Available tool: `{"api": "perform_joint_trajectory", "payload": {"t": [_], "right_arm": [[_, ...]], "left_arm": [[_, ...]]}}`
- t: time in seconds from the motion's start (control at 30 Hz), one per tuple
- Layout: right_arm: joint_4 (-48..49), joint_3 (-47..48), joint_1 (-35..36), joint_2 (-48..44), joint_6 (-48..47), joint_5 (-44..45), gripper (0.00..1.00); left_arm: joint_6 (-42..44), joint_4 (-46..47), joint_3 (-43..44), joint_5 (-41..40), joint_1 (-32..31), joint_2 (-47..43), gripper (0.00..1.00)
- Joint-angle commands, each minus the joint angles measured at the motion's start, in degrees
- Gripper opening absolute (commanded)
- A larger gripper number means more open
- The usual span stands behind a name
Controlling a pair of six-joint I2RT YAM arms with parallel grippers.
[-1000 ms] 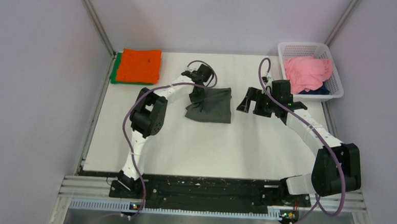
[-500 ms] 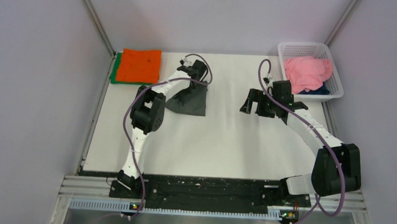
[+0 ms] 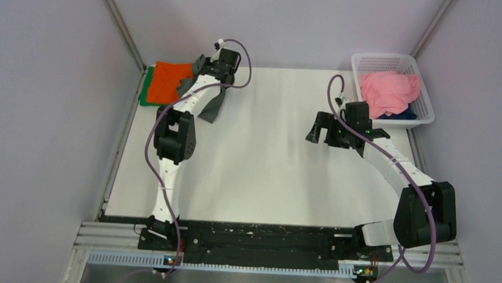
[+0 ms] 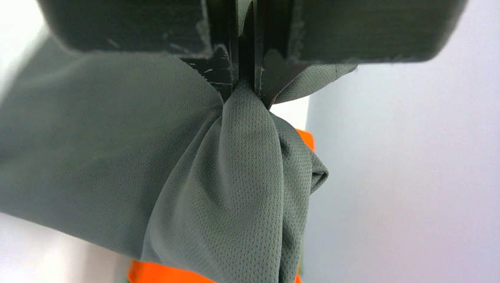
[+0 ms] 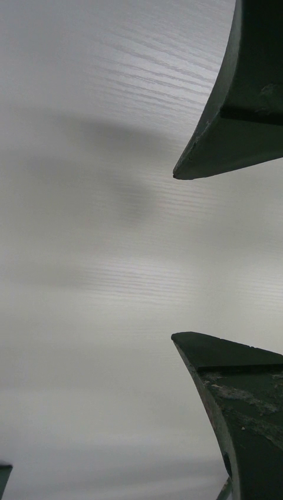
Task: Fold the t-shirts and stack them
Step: Put the neatly folded tshirt into the corner of the board with the left arm
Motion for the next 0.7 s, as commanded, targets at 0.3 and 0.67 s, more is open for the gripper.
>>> {"api": "perform_joint_trajectory", "payload": {"t": [0.3,0.67], "right_arm": [[0.3,0.5,-0.7,-1.2,-0.8,2.2,0.99],[0.0,1.0,-0.7,-1.7,-0.6,3.9,0.99]], "left_arm": [[14.3,11.2,11.2,0.7,3.1,-1.8,0.0],[10.9,9.6,13.8,7.7,5.2,-2.3,0.0]]}}
